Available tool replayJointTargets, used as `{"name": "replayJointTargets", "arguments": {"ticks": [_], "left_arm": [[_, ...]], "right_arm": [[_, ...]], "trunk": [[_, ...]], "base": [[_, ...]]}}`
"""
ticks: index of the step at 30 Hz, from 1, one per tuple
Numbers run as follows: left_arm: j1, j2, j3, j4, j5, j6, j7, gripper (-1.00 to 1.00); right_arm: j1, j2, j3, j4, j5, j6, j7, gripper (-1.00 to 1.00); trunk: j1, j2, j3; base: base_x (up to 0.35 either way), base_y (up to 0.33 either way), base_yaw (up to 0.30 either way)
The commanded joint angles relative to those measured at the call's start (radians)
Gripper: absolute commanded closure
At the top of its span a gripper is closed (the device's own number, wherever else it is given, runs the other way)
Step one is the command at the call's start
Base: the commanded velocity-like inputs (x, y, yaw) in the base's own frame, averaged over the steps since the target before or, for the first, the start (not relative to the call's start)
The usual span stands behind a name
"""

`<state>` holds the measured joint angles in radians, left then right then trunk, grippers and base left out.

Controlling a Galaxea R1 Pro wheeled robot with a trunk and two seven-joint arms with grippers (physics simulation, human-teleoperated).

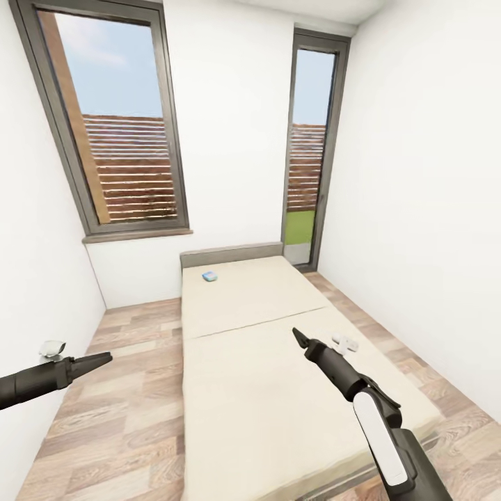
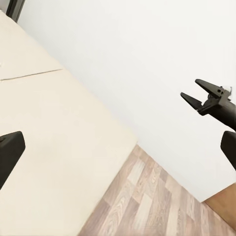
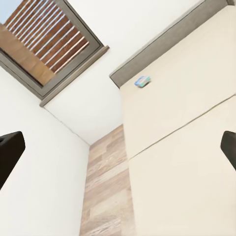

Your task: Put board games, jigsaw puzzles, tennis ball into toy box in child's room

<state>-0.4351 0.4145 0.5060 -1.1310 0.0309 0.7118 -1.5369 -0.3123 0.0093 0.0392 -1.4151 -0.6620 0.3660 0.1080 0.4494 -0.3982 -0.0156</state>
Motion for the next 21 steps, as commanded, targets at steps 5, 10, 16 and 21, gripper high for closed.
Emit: {"name": "replayJointTargets", "arguments": {"ticks": [5, 10, 16, 21], "left_arm": [[-0.001, -0.001, 0.000, 0.000, 0.000, 0.011, 0.000, -1.00], [-0.001, 0.000, 0.000, 0.000, 0.000, 0.010, 0.000, -1.00], [-0.001, -0.001, 0.000, 0.000, 0.000, 0.010, 0.002, -1.00], [-0.001, -0.002, 0.000, 0.000, -0.001, 0.010, 0.003, -1.00]], "right_arm": [[-0.001, 0.000, -0.003, 0.000, -0.006, 0.005, 0.002, -1.00], [-0.001, 0.001, -0.003, 0.003, -0.007, 0.005, 0.002, -1.00], [-0.002, 0.001, -0.003, 0.017, -0.007, 0.004, 0.002, -1.00], [-0.002, 0.001, -0.002, 0.020, -0.006, 0.004, 0.003, -1.00]], "trunk": [[0.001, -0.002, -0.005], [0.001, -0.002, -0.010], [0.001, -0.002, -0.017], [0.001, -0.002, -0.023]], "base": [[0.000, 0.245, -0.053], [0.000, 0.158, -0.099], [0.004, 0.034, -0.131], [0.080, 0.022, -0.153]]}}
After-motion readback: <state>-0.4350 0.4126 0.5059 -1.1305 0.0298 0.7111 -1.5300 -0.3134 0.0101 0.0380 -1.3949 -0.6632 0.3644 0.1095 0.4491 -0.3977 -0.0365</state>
